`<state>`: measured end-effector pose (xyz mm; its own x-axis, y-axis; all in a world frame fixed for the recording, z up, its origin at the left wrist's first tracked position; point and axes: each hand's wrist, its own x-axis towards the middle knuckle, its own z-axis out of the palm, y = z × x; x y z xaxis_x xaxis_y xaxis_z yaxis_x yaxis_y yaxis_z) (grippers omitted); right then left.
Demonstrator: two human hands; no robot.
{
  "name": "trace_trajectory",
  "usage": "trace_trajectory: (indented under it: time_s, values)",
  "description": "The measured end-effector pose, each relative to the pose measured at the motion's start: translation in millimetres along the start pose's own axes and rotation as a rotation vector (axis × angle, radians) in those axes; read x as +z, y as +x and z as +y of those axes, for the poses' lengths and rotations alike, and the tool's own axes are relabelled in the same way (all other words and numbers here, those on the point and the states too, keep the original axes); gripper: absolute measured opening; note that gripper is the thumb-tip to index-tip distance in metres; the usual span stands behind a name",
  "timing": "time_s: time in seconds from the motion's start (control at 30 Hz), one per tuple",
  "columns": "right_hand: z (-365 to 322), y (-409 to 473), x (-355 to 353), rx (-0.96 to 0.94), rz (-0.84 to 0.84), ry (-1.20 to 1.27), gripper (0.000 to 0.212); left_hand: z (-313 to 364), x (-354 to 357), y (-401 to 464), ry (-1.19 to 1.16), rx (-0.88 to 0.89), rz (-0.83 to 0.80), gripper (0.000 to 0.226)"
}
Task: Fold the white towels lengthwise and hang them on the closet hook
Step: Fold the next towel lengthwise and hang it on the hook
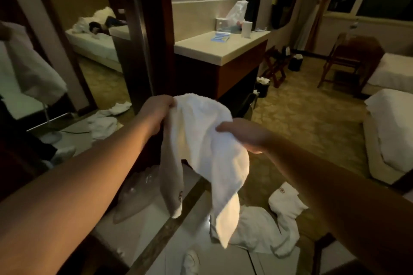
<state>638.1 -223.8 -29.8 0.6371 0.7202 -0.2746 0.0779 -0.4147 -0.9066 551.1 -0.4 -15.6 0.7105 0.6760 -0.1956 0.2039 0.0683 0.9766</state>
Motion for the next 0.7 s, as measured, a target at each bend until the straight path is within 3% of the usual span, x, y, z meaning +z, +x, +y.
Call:
trace_trajectory:
  time_s: [0.13,0.27,0.33,0.43,0.6,0.7]
  values:
    - [-55.1,-30.3,32.7,-0.051,0.043,0.351,0.015,-9.9,-36.8,-69.2,-0.029,0.032,0.033,0.016]
    - [-97.6,-48.1,80.7,-0.070,0.018,0.586,0.017,-16.1,-73.2,-139.1,-0.163,0.087,0.047,0.029]
    - [-111.7,-58.9,111.6,-0.056,0.006,0.643,0.023,-27.9,-96.4,-177.9,-0.218,0.204,-0.026,0.047]
    - [-127.2,-80.4,161.9,-0.074,-0.030,0.620,0.021,-57.3,-137.0,-233.6,0.156,0.431,-0.072,0.062]
    - [-151.0,-125.5,259.6,-0.077,-0.137,0.640,0.027,-105.0,-215.3,-287.7,0.656,0.606,0.323,0.073]
    - [-161.1,-156.0,313.0,-0.091,-0.195,0.670,0.013,-133.8,-277.9,-324.5,0.667,0.548,0.464,0.052]
